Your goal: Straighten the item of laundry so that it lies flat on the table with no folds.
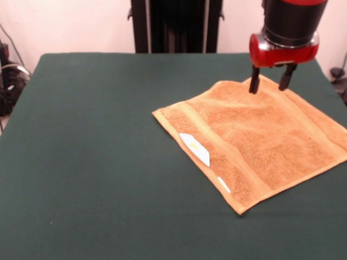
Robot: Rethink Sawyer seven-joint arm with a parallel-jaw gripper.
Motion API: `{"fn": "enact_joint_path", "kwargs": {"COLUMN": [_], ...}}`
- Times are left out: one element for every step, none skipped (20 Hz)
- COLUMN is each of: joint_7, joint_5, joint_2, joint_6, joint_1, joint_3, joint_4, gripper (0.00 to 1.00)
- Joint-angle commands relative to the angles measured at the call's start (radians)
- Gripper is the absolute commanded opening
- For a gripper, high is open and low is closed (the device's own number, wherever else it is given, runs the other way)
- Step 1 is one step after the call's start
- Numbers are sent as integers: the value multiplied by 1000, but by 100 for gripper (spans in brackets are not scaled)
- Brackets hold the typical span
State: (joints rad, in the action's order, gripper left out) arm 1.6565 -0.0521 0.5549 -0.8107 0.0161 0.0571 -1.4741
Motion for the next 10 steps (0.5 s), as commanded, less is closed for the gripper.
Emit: {"fn": "enact_joint_path", "kwargs": {"joint_7": [225, 223, 217, 215, 211, 209, 209, 208, 206, 204], "joint_5": [29, 30, 33, 34, 33, 33, 33, 33, 31, 30], "joint_2": [-83, -84, -79, -74, -63, -55, -41, -35, -26, -21], "joint_6": [76, 72, 66, 61, 52, 46, 38, 37, 39, 40], "joint_1": [-19, -18, -12, -10, -9, -9, -9, -8, -7, -6], "joint_3": [14, 15, 16, 16, 13, 10, 6, 5, 3, 1], "joint_4": [-116, -117, -125, -133, -143, -149, -163, -171, -186, -195], "gripper": [100, 100, 100, 100, 100, 100, 100, 100, 100, 100]}}
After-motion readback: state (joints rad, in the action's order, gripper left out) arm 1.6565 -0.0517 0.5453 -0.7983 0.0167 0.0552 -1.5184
